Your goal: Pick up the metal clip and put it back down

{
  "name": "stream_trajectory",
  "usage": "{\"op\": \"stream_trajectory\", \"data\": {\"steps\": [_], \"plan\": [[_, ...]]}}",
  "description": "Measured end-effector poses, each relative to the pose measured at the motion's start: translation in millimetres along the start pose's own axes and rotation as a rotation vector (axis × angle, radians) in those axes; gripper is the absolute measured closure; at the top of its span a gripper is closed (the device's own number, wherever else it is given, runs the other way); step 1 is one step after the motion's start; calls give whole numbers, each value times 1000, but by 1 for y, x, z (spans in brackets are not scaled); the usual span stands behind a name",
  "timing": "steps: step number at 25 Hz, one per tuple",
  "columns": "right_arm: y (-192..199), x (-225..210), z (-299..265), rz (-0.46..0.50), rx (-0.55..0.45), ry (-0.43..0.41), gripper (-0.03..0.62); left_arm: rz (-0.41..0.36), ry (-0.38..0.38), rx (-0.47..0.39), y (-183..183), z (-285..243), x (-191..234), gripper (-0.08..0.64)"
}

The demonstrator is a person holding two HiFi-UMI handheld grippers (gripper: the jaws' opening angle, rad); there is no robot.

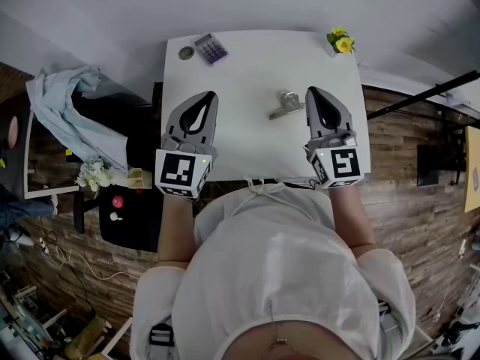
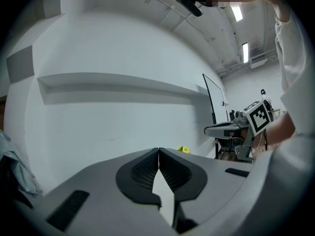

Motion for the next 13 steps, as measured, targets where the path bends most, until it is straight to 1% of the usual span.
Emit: {"op": "stream_trajectory", "data": {"steps": [7, 13], "plan": [[2, 3, -2, 2, 4, -31, 591, -15, -6, 1, 1, -3, -2, 540], [3, -2, -4, -14, 11, -17, 591, -11, -8, 3, 2, -5, -1, 541]]}}
Point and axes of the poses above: the fingertips, and each gripper's own axes: z backward along the fingers, x to its left, y out of its underside, the point moved 1 cm from there along z, backward along the fingers, and after that the axes turned 1 degree about z, right-handed, at the moved point
